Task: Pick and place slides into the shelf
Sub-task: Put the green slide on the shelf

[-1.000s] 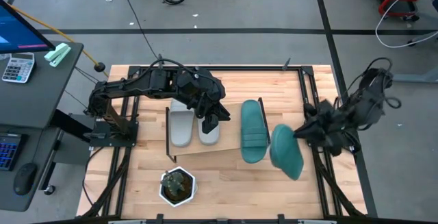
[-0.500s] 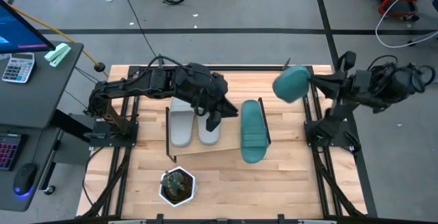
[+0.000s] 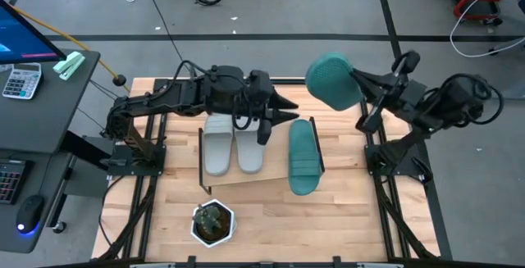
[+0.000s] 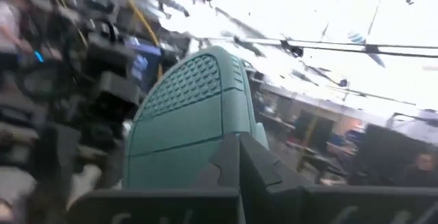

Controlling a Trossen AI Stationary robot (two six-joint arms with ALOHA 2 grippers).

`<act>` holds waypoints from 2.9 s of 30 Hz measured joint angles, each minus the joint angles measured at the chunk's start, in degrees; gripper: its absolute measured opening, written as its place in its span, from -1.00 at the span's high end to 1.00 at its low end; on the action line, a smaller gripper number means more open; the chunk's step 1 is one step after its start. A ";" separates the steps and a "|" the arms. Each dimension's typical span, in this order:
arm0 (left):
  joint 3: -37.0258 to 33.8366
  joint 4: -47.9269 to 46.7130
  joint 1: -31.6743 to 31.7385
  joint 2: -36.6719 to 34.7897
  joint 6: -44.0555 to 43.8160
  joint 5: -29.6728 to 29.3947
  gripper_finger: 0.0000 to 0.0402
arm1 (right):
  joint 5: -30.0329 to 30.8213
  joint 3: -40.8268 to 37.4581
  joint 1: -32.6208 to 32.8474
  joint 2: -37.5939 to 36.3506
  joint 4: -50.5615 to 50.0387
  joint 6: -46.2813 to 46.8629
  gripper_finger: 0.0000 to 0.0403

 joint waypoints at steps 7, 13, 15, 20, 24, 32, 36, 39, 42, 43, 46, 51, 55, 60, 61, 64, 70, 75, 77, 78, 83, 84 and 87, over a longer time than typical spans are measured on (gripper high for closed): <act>0.00 11.16 0.02 0.00 5.24 -3.57 0.08 | -5.04 -0.02 -3.97 0.52 5.68 0.28 0.99; 0.00 15.05 0.53 0.04 4.16 -4.73 -0.14 | -10.60 0.00 -7.97 1.59 12.80 -1.25 0.99; 0.00 14.91 1.05 0.10 2.16 -6.30 -0.21 | -13.13 0.00 -9.84 2.27 13.27 -0.50 0.99; 0.00 14.33 2.53 0.24 -3.25 -9.56 -0.33 | -17.76 0.00 -13.38 4.25 12.99 3.88 0.99; -0.01 11.48 3.10 0.28 -4.58 -9.60 -0.35 | -17.45 -0.01 -13.52 4.23 10.49 3.99 0.99; -0.02 6.82 2.81 0.09 -3.95 -9.54 -0.28 | -16.08 -0.02 -13.48 -0.32 2.41 7.12 0.97; -0.02 5.13 2.86 0.09 -3.95 -9.57 -0.27 | -15.21 -0.02 -13.47 -3.52 -8.87 11.40 0.91; -0.02 4.20 2.86 0.09 -3.66 -9.54 -0.27 | -12.72 -0.02 -13.52 -6.42 -21.12 16.72 0.84; -0.02 3.06 2.86 0.09 -3.49 -9.53 -0.26 | -11.82 -0.02 -13.54 -8.76 -33.37 24.44 0.74; -0.02 2.68 2.92 0.09 -3.50 -9.53 -0.25 | -11.58 -0.02 -13.66 -9.30 -36.89 26.62 0.71; -0.02 2.09 2.97 0.09 -3.45 -9.56 -0.23 | -11.60 -0.02 -14.63 -10.16 -45.52 32.56 0.60; -0.02 0.57 2.97 0.09 -2.86 -9.56 -0.25 | -12.52 -0.02 -15.84 -10.29 -55.39 39.09 0.46; -0.02 -4.15 2.95 0.09 -1.41 -9.53 -0.24 | -15.57 -0.02 -15.88 -10.13 -61.33 42.80 0.43; -0.02 -9.58 3.60 0.09 -1.28 -9.53 -0.22 | -18.02 -0.04 -15.88 -10.05 -69.05 47.92 0.42; -0.02 -9.97 3.68 0.11 -1.28 -9.56 -0.22 | -18.73 -0.04 -15.88 -10.01 -70.66 48.81 0.42; -0.02 -10.21 3.93 0.11 -1.02 -9.53 -0.22 | -22.66 -0.04 -15.88 -9.62 -76.71 50.87 0.42; -0.02 -10.24 4.15 0.11 -0.03 -9.51 -0.22 | -29.41 -1.04 -15.88 -7.49 -86.21 51.74 0.42; -0.02 -10.30 4.19 0.11 -0.04 -9.53 -0.21 | -31.55 -2.07 -15.88 -6.38 -87.50 50.46 0.43; -0.02 -10.52 4.19 0.11 -0.04 -9.53 -0.21 | -31.86 -2.95 -15.88 -6.22 -87.64 50.24 0.43; -0.02 -10.75 4.19 0.11 -0.04 -9.52 -0.21 | -31.87 -3.59 -15.88 -6.15 -87.56 50.25 0.44; -0.02 -11.59 4.19 0.11 -0.04 -9.53 -0.21 | -34.44 -8.89 -15.95 -6.10 -87.40 50.17 0.44; -0.02 -11.60 4.19 0.11 -0.04 -9.52 -0.20 | -34.89 -10.15 -16.20 -6.10 -87.18 50.14 0.44; -0.02 -11.61 4.19 0.11 -0.04 -9.52 -0.19 | -36.12 -13.66 -17.75 -6.01 -85.52 49.03 0.44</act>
